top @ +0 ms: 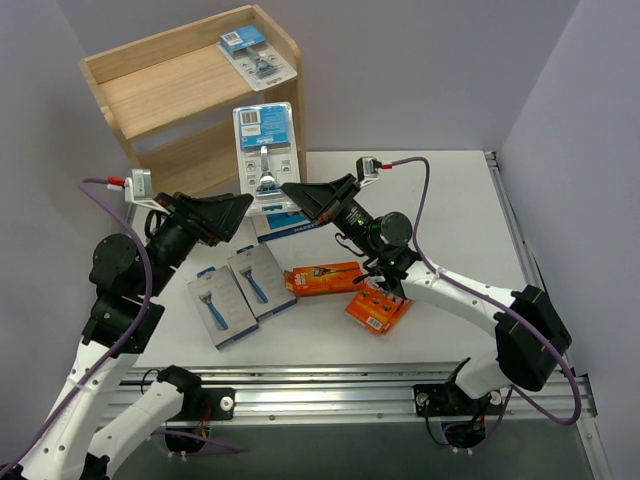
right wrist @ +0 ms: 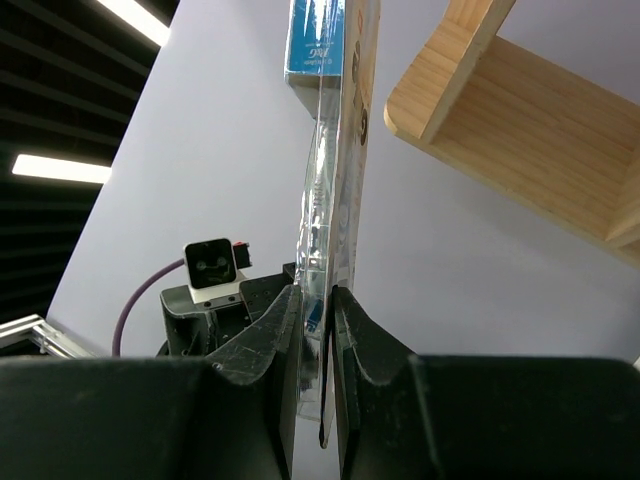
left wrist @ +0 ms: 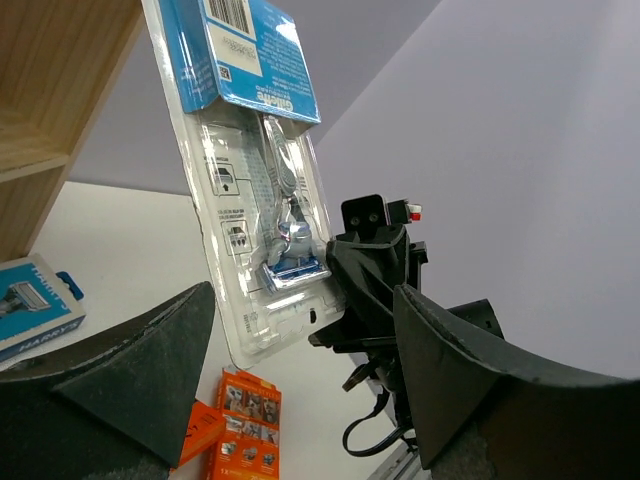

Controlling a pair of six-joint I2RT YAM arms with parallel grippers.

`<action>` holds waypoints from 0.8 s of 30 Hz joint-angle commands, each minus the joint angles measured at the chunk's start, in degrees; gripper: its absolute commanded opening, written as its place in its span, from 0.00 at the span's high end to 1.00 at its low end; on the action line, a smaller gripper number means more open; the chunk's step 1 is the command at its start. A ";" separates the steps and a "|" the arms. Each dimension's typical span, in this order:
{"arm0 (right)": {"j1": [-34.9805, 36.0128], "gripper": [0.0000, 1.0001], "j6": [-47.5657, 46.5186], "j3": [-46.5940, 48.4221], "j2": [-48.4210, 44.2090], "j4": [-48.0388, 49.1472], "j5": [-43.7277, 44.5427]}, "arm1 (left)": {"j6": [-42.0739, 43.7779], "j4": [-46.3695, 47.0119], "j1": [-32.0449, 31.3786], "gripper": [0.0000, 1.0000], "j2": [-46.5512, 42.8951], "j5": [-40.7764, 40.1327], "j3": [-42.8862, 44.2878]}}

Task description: Place and organize the shaving razors onto the shelf

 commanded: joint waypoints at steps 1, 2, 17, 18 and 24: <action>-0.04 1.00 0.94 2.27 -0.69 31.83 0.88 | -3.58 3.40 1.68 0.19 0.88 3.85 -0.53; -0.13 1.00 1.03 2.27 -0.60 32.01 0.97 | -4.37 3.40 1.94 0.19 0.96 4.02 -0.70; -0.48 1.00 3.75 1.92 1.41 35.96 1.15 | -8.42 3.84 4.05 0.07 1.58 9.30 -2.90; -0.48 1.00 3.67 1.92 1.50 35.96 1.15 | -8.42 4.36 4.05 0.10 1.58 9.56 -3.08; -0.48 1.00 1.74 2.19 0.45 32.98 1.06 | -8.59 4.63 4.14 0.35 1.93 10.44 -3.52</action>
